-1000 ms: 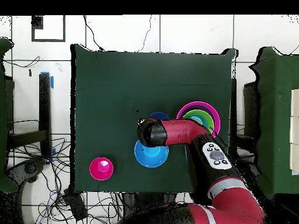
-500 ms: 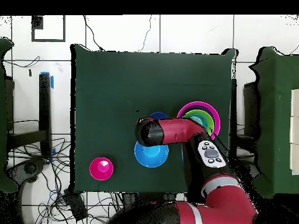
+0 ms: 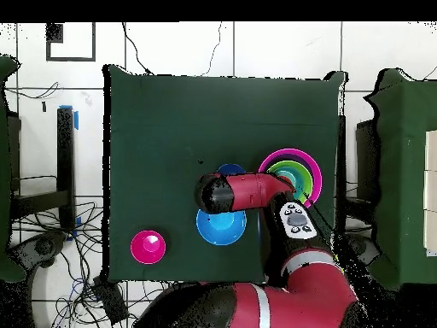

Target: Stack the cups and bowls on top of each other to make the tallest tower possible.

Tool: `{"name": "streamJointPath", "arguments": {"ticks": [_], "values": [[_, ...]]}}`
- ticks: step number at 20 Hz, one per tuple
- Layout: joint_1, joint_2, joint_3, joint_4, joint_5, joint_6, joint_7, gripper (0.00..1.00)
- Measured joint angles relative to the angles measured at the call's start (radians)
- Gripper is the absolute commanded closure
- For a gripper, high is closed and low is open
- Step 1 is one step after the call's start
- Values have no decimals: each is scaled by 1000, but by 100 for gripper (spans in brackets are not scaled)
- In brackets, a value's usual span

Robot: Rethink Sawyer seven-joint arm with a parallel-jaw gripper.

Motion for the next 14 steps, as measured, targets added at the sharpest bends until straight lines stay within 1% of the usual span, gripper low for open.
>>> {"name": "streamJointPath", "arguments": {"ticks": [5,6,14], "values": [[4,9,-19,-1,0,0,0,100],[4,9,-27,-1,0,0,0,0],[6,6,-43,-1,0,0,0,0]]}}
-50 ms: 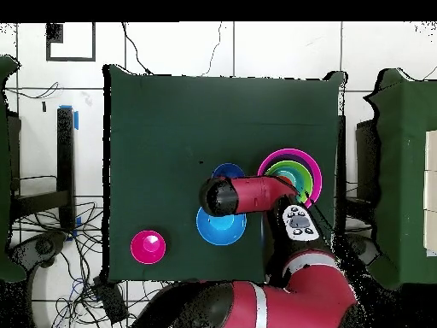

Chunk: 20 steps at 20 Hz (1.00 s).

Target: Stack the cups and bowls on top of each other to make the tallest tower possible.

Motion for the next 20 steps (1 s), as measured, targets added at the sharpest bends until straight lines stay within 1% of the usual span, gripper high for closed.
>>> {"name": "streamJointPath", "arguments": {"ticks": [3,11,15,20], "values": [[6,-7,-11,0,0,0,0,0],[24,-73,-43,1,0,0,0,0],[24,-114,-45,1,0,0,0,0],[18,-142,-43,2,0,0,0,0]]}}
